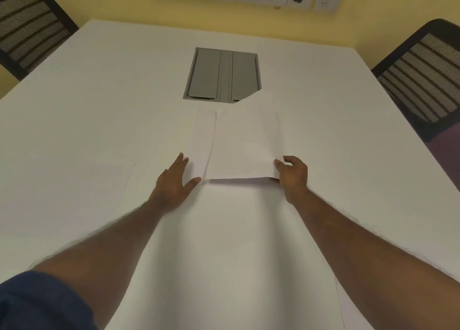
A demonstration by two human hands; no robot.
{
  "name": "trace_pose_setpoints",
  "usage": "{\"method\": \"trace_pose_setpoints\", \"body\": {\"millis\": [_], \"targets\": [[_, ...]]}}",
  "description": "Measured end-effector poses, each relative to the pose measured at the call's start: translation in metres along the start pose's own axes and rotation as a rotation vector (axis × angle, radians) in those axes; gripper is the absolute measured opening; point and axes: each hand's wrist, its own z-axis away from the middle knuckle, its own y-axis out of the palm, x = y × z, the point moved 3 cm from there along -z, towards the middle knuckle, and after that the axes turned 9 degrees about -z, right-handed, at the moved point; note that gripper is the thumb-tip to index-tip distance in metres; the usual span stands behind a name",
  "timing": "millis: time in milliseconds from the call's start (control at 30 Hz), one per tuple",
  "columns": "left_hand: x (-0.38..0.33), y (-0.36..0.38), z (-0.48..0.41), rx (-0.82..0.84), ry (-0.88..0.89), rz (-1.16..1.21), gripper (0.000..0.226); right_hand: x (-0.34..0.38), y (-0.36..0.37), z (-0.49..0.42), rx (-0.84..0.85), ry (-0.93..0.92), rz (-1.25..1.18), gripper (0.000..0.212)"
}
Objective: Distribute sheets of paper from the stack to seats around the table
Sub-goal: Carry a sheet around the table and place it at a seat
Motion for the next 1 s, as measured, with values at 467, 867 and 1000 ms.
{"method": "trace_pose_setpoints", "body": {"millis": [467,867,1000], "targets": [[-0.096,-0.042,0.072,-0.031,-0.481,1.398,0.022,0.031,-0.022,0.091,0.175,0.104,-0.233,0.007],[-0.12,-0.094,0.171,-0.165,-0.396,1.409,0.03,0.01,-0.01,0.239,0.287,0.212,-0.397,0.033],[-0.101,-0.119,0.199,-0.183,-0.382,1.324,0.034,0.011,-0.011,0.28,0.319,0.176,-0.348,0.033]]}}
